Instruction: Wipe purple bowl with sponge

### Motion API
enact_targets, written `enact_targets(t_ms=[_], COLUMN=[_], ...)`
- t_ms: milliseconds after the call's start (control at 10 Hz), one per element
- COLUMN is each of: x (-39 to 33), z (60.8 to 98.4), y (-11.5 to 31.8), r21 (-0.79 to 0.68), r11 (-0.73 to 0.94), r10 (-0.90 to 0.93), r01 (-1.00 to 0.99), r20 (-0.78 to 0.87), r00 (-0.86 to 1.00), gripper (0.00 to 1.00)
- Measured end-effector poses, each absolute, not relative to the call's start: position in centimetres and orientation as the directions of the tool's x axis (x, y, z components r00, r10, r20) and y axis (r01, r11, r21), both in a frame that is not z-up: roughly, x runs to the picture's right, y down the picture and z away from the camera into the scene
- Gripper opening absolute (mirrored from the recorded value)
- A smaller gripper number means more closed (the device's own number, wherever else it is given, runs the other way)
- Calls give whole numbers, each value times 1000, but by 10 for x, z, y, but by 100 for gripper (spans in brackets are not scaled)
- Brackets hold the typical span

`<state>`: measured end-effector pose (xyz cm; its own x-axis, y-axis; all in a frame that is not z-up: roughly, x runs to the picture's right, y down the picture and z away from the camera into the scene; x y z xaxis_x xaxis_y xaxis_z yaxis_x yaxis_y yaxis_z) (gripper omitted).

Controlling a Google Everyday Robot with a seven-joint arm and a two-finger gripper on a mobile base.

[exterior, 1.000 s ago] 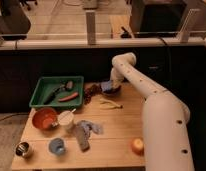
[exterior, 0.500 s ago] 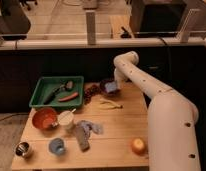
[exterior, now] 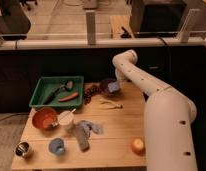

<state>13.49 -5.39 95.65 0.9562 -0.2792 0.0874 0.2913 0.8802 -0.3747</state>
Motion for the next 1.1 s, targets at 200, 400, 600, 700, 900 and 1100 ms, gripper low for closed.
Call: enact_targets(t_ms=[200,400,600,700,900,1100], x=[119,108,105,102,94,91], z=[966,980,990,993,992,987], y=[-61,-67,-70,-71,-69,-61], r21=[-368,-356,-334,-323,-314,-322], r11=[878,885,900,907,913,912], r10=[-289,-282,-253,-234,-205,-184], r01=[305,301,281,271,260,255], r20=[98,106,127,149,197,235], r00=[952,954,959,961,959,955], gripper=[0,0,0,0,0,0])
